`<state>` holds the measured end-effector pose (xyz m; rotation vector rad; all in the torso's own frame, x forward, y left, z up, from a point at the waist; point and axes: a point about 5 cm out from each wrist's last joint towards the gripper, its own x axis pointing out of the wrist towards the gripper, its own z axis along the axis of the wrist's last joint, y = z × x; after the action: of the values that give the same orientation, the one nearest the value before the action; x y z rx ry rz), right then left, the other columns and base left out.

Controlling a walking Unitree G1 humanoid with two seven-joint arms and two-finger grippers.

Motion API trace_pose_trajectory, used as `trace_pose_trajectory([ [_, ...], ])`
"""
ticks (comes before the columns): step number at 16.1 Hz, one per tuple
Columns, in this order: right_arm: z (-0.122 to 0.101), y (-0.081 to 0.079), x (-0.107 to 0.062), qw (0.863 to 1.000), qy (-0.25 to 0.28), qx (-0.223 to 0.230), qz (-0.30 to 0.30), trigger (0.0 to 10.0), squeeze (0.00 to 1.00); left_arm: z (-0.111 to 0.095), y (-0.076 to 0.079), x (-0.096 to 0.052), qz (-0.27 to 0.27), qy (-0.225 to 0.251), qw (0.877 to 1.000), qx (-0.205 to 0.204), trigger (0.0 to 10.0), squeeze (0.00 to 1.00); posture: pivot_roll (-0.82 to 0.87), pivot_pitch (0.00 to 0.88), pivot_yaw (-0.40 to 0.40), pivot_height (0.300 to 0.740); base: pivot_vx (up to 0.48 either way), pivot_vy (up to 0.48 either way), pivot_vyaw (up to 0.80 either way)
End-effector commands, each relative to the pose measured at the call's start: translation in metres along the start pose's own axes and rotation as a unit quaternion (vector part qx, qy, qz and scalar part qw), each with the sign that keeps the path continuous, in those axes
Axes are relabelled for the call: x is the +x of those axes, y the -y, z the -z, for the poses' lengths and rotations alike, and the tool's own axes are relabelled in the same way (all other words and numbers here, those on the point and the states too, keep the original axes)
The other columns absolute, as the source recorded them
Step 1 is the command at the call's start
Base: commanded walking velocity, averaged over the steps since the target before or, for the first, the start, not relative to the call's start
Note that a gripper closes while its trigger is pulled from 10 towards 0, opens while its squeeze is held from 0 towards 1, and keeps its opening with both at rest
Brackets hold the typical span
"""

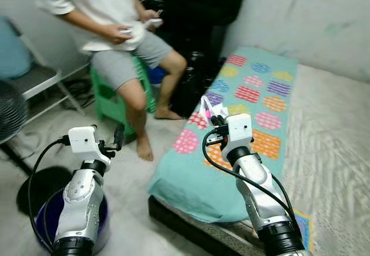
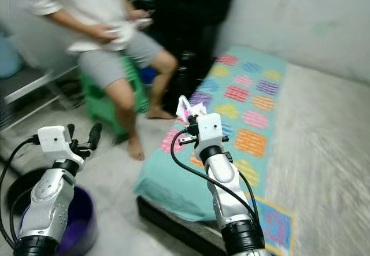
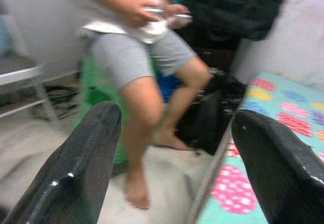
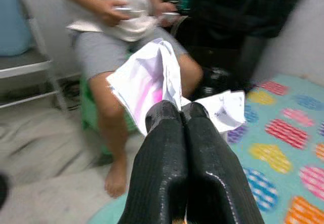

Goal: Clean up the room

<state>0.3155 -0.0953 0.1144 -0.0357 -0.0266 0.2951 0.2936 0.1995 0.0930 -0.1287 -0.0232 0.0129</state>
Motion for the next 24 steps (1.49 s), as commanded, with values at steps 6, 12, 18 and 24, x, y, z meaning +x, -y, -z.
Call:
trace_pose_trajectory([
  [6,0.0006,-0.0056,0.0001,1.000,-0.001,-0.002,-0.014,10.0,0.00,0.0017,-0.0033,-0.0020,-0.020,0.003,0.999,0.032,10.0,0.00,-0.08,0.000,-0.042,0.740,0.000,0.000,0.80],
  [12,0.0026,-0.0057,0.0008,1.000,-0.007,-0.007,-0.018,10.0,0.00,0.0039,-0.0018,-0.0035,-0.018,0.001,1.000,0.023,10.0,0.00,-0.08,0.000,-0.046,0.740,0.000,0.000,0.80],
  [18,0.0022,-0.0067,0.0015,1.000,-0.005,-0.006,-0.021,10.0,0.00,0.0043,-0.0001,-0.0027,-0.011,-0.005,1.000,0.017,10.0,0.00,-0.08,0.000,-0.045,0.740,0.000,0.000,0.80],
  [24,0.0033,-0.0081,0.0009,1.000,-0.005,-0.004,-0.023,10.0,0.00,0.0046,-0.0012,-0.0034,-0.014,-0.008,1.000,0.017,10.0,0.00,-0.08,0.000,-0.045,0.740,0.000,0.000,0.80],
])
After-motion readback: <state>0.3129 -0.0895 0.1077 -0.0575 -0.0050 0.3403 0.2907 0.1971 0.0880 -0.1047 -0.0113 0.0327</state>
